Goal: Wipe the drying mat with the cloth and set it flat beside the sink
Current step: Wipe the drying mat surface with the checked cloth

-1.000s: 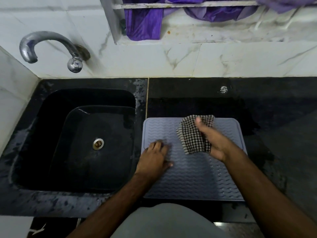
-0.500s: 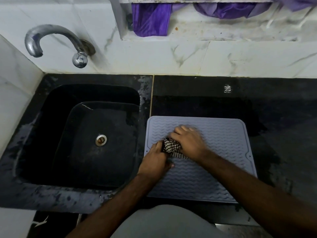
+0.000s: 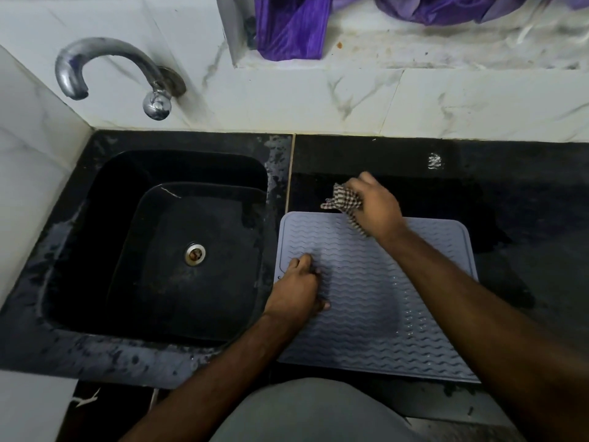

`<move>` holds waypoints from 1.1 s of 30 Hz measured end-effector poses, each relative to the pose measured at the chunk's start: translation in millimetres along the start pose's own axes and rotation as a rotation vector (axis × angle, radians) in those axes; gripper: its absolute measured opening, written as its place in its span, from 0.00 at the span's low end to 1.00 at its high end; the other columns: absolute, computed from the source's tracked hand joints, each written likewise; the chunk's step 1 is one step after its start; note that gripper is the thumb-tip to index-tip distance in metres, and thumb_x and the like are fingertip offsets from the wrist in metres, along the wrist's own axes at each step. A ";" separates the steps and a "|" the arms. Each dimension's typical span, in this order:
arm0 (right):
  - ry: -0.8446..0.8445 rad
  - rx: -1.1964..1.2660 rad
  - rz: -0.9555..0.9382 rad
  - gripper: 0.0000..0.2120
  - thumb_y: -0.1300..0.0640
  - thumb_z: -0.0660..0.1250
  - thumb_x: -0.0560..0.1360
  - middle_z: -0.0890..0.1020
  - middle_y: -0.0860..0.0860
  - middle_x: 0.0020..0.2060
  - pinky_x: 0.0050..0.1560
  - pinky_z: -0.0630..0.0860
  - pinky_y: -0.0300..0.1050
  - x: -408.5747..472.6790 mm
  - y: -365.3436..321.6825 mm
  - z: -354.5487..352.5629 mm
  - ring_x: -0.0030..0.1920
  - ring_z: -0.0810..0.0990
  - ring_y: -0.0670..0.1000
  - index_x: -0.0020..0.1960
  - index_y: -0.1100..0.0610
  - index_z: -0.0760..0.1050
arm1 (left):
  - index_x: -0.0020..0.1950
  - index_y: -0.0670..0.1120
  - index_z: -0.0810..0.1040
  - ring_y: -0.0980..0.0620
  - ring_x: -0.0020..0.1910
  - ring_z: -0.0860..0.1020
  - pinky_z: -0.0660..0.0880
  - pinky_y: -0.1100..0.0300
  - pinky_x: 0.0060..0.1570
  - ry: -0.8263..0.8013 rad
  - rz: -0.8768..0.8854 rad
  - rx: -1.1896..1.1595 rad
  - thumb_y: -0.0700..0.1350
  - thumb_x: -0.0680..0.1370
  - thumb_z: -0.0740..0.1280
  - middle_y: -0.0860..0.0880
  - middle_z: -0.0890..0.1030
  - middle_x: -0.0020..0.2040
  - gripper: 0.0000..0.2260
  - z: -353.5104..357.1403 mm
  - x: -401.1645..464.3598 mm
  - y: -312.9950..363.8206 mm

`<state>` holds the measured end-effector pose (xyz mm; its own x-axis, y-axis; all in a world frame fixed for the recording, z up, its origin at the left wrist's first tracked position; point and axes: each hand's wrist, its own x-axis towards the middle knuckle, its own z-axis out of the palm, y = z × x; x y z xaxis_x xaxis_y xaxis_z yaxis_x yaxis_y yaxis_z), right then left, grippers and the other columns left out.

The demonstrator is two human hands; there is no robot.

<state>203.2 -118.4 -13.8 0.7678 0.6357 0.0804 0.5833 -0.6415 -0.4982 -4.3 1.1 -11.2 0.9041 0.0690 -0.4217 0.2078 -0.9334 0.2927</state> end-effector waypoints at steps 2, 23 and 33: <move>-0.133 0.062 -0.083 0.15 0.54 0.75 0.72 0.71 0.42 0.47 0.43 0.74 0.47 -15.9 -18.5 7.6 0.45 0.76 0.46 0.57 0.46 0.76 | 0.65 0.42 0.79 0.46 0.68 0.62 0.76 0.48 0.58 0.009 0.000 0.006 0.57 0.74 0.73 0.47 0.61 0.71 0.26 1.6 0.5 -0.9; -0.175 0.074 0.019 0.17 0.55 0.74 0.72 0.81 0.46 0.52 0.51 0.78 0.48 -43.6 6.4 -58.3 0.52 0.80 0.48 0.60 0.49 0.78 | 0.65 0.42 0.78 0.46 0.69 0.62 0.77 0.46 0.60 -0.027 -0.022 0.046 0.57 0.74 0.74 0.47 0.60 0.72 0.26 -4.8 5.2 4.3; -0.295 0.082 0.157 0.22 0.61 0.68 0.73 0.81 0.49 0.61 0.60 0.76 0.49 -91.4 -47.8 31.1 0.60 0.79 0.52 0.66 0.49 0.73 | 0.73 0.48 0.72 0.47 0.66 0.63 0.77 0.46 0.59 0.027 0.019 0.022 0.55 0.71 0.76 0.48 0.65 0.70 0.33 -1.5 4.5 5.0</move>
<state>96.9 -132.4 -24.2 0.7298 0.6362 -0.2502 0.4311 -0.7124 -0.5537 1.4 -2.8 -10.3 0.9178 0.0604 -0.3925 0.1825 -0.9420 0.2817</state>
